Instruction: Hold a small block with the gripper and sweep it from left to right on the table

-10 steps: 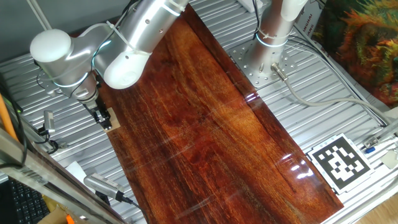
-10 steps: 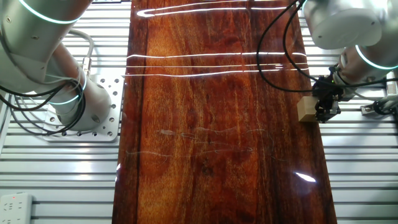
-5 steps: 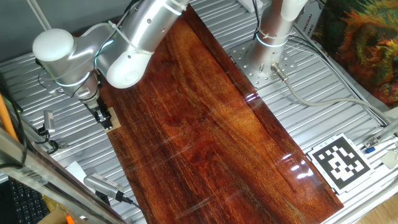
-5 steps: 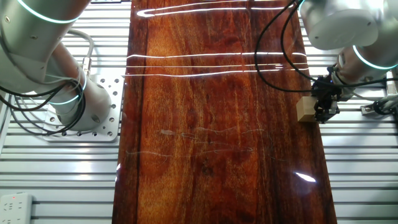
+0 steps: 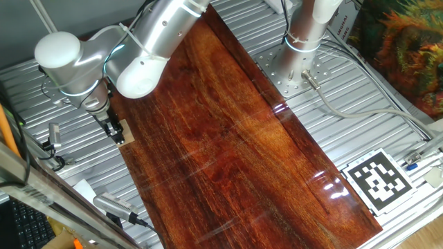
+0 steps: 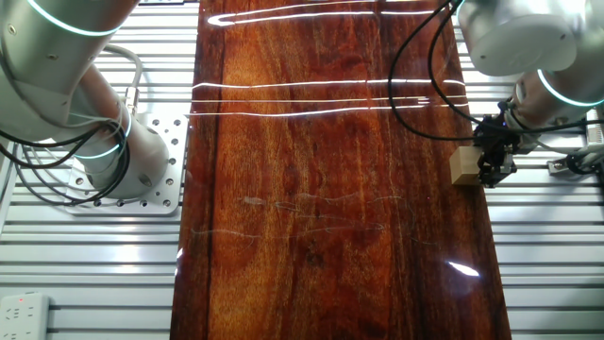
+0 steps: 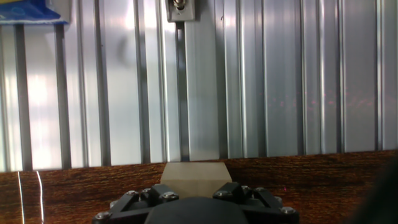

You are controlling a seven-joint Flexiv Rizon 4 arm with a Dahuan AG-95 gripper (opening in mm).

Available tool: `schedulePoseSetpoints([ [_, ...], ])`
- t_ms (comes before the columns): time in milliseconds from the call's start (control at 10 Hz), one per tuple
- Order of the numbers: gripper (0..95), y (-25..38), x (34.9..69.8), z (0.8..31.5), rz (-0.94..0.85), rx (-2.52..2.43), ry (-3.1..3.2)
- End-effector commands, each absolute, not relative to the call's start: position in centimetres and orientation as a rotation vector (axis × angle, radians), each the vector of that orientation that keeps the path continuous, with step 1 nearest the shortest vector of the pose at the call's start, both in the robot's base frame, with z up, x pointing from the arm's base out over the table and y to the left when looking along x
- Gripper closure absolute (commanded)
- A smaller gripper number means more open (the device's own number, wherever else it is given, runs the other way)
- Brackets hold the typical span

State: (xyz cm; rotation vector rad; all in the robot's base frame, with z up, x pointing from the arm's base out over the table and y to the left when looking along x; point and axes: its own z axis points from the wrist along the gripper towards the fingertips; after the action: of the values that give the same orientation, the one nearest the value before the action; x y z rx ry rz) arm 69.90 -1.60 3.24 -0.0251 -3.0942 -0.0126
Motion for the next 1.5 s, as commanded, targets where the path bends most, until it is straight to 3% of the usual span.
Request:
schedulePoseSetpoints([
  [100,38.0,-1.6,69.84,3.28,-0.012,-0.024,-3.095],
  [200,57.0,-1.6,69.84,3.28,-0.012,-0.024,-3.095],
  [1500,57.0,-1.61,69.83,3.27,-0.014,-0.029,-3.092],
])
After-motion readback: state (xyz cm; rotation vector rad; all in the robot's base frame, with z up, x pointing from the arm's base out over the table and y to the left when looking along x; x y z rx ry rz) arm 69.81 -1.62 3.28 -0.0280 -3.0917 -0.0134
